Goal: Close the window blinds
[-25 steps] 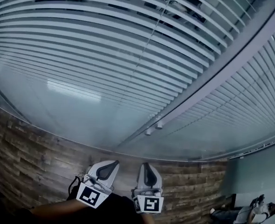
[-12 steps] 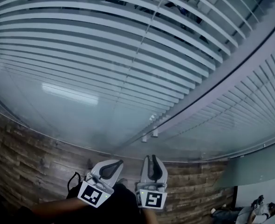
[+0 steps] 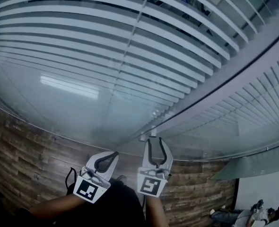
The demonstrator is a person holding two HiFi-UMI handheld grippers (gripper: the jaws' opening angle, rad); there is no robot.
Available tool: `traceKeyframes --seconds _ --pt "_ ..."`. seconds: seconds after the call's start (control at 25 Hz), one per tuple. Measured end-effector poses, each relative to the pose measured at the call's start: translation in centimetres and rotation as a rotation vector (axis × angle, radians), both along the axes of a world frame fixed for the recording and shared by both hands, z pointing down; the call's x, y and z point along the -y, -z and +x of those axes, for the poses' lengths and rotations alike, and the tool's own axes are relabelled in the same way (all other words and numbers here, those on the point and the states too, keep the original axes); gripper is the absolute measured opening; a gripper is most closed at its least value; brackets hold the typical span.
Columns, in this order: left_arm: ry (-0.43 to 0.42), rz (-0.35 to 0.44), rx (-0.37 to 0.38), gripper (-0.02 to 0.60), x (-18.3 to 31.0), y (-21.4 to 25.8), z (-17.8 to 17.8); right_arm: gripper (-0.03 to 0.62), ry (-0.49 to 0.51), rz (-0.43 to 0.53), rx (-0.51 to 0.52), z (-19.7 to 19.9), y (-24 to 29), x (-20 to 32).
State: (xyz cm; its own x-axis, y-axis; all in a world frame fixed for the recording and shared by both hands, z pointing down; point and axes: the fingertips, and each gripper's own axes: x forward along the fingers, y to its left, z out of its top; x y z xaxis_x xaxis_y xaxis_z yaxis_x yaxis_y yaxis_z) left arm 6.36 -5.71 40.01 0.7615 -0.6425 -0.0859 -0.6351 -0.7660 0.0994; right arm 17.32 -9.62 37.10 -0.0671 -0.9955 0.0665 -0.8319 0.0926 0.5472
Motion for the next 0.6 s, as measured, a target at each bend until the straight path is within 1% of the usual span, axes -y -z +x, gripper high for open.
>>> traceKeyframes --seconds 0.2,0.32,0.4,0.48,0.6 --pt "-0.006 -0.009 0.005 0.000 1.0 -0.6 -1.2 0.132 -0.042 -0.038 -0.114 -0.6 -0.8 0.5" --pt "0.000 -0.023 0.001 0.000 1.8 -0.6 -1.6 0.126 -0.070 -0.048 -0.128 -0.6 -1.1 0.5" --pt "-0.015 -0.021 0.005 0.000 2.0 -0.7 -1.6 0.141 -0.083 -0.055 -0.143 -0.7 -1.2 0.7" --pt "-0.032 -0.017 0.006 0.000 2.2 -0.7 -1.5 0.143 -0.095 -0.057 -0.151 -0.7 -1.2 0.9" --pt "-0.041 -0.026 0.003 0.000 2.4 -0.8 -1.7 0.130 -0.103 -0.047 -0.121 -0.5 -1.0 1.0"
